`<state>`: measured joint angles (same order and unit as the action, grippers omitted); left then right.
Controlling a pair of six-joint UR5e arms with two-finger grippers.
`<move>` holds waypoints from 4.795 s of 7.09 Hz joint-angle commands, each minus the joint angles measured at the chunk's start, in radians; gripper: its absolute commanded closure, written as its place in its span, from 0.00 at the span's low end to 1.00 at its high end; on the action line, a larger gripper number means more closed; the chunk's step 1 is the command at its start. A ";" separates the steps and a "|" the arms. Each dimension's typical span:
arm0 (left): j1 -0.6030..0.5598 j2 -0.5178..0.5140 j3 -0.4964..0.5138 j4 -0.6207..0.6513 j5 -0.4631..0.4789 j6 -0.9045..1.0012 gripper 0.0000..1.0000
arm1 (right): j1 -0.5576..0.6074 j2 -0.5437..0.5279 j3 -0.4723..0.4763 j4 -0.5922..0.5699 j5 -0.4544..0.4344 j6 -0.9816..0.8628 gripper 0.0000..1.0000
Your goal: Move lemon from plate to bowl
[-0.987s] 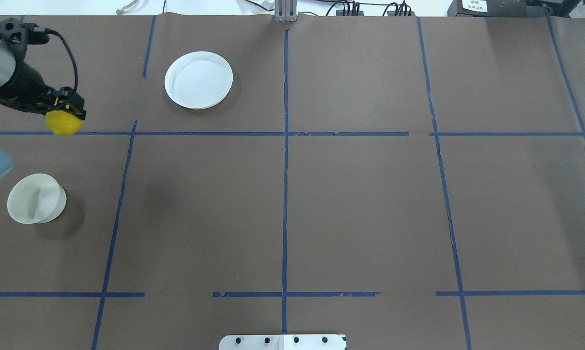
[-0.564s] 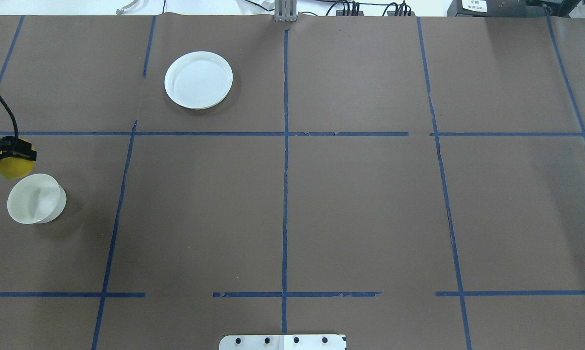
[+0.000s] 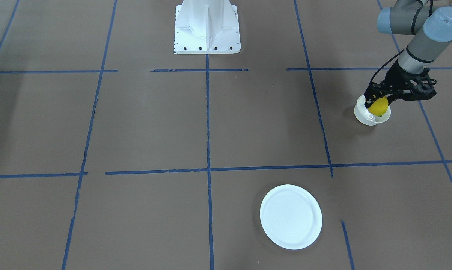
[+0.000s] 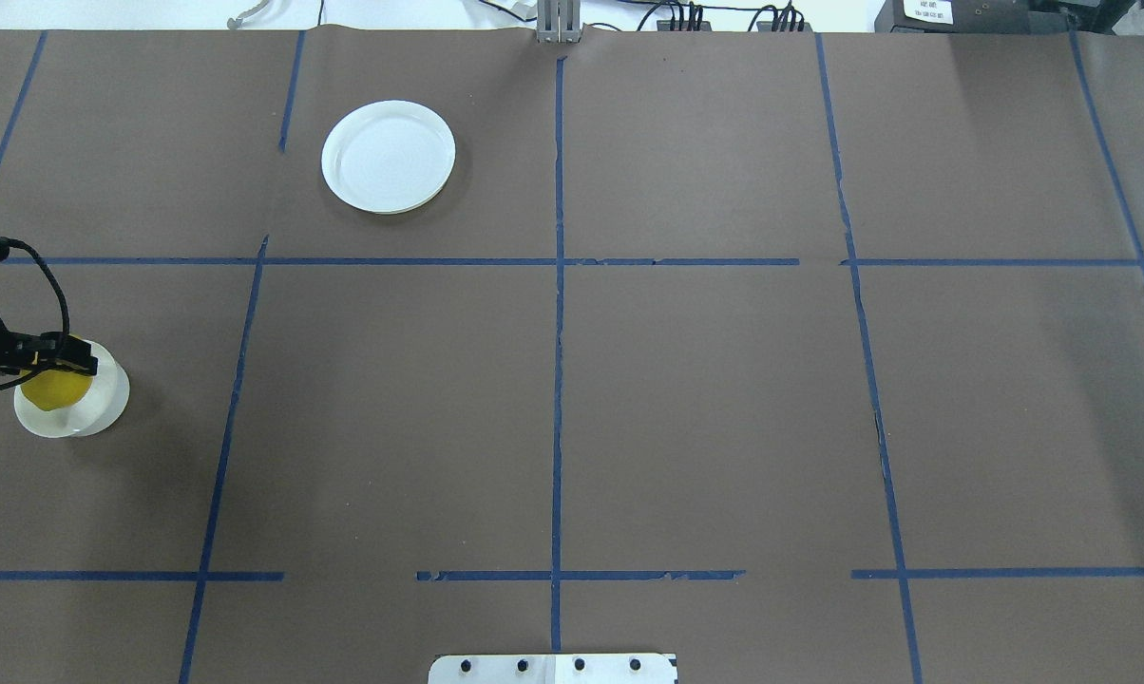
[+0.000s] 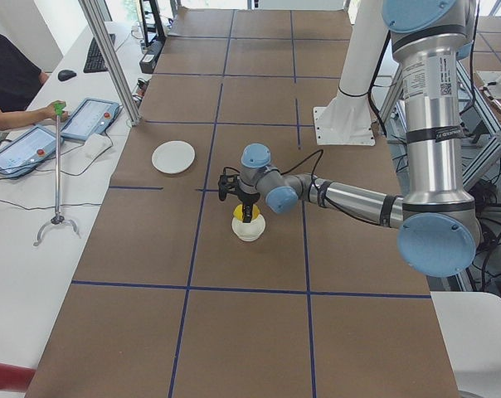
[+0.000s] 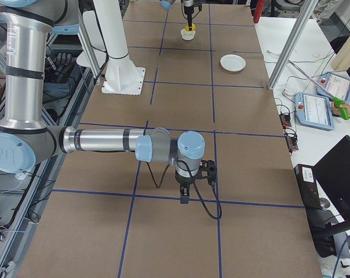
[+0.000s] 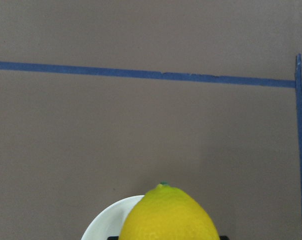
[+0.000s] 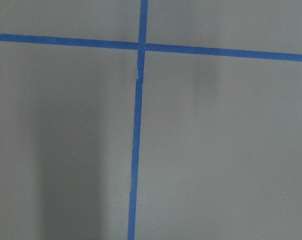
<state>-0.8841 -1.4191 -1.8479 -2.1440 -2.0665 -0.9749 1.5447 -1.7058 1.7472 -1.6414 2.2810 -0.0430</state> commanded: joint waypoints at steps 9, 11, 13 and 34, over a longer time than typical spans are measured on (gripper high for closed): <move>-0.180 -0.073 -0.092 0.223 -0.095 0.395 0.00 | 0.000 0.000 0.000 0.000 -0.001 0.000 0.00; -0.327 -0.202 -0.082 0.495 -0.098 0.739 0.00 | 0.000 0.000 0.000 0.000 0.000 0.000 0.00; -0.525 -0.205 -0.026 0.568 -0.224 0.945 0.00 | 0.000 0.000 0.000 0.000 0.000 0.000 0.00; -0.716 -0.038 0.121 0.670 -0.250 1.171 0.00 | 0.000 0.000 0.000 0.000 0.000 0.000 0.00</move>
<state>-1.6000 -1.4566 -1.7278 -1.4736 -2.3164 0.1958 1.5447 -1.7058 1.7472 -1.6414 2.2810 -0.0430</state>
